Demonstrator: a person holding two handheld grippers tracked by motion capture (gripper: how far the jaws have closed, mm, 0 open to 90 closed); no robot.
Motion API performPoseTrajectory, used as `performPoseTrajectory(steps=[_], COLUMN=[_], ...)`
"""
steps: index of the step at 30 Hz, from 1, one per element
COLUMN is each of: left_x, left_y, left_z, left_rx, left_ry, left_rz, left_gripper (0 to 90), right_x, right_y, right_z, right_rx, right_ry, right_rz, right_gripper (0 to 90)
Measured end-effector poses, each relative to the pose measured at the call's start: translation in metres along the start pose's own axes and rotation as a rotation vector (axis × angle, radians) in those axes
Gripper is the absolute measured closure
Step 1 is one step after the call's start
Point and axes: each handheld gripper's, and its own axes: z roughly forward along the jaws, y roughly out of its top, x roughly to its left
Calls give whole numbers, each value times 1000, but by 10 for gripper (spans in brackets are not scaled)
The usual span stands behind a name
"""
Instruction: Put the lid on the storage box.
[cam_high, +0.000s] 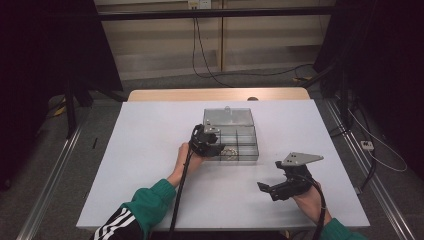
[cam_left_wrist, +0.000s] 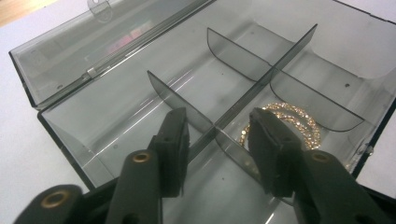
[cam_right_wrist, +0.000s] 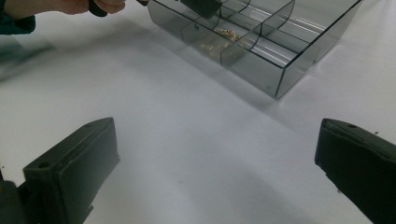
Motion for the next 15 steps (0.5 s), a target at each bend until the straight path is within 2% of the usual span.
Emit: performPoseTrajectory(steps=[9,15], left_x=[1,1], left_y=[-2,-1], left_z=[4,5], left_rx=[-18,-13], left_ry=[-2,-3], left_rz=[-13,-8], left_gripper=[631,646], right_x=[-6,-16], right_y=[8,16], right_z=[6,9], right_rx=[-7,-25], right_ry=[-13,-35], right_rz=[-1,6], right_gripper=[0,0])
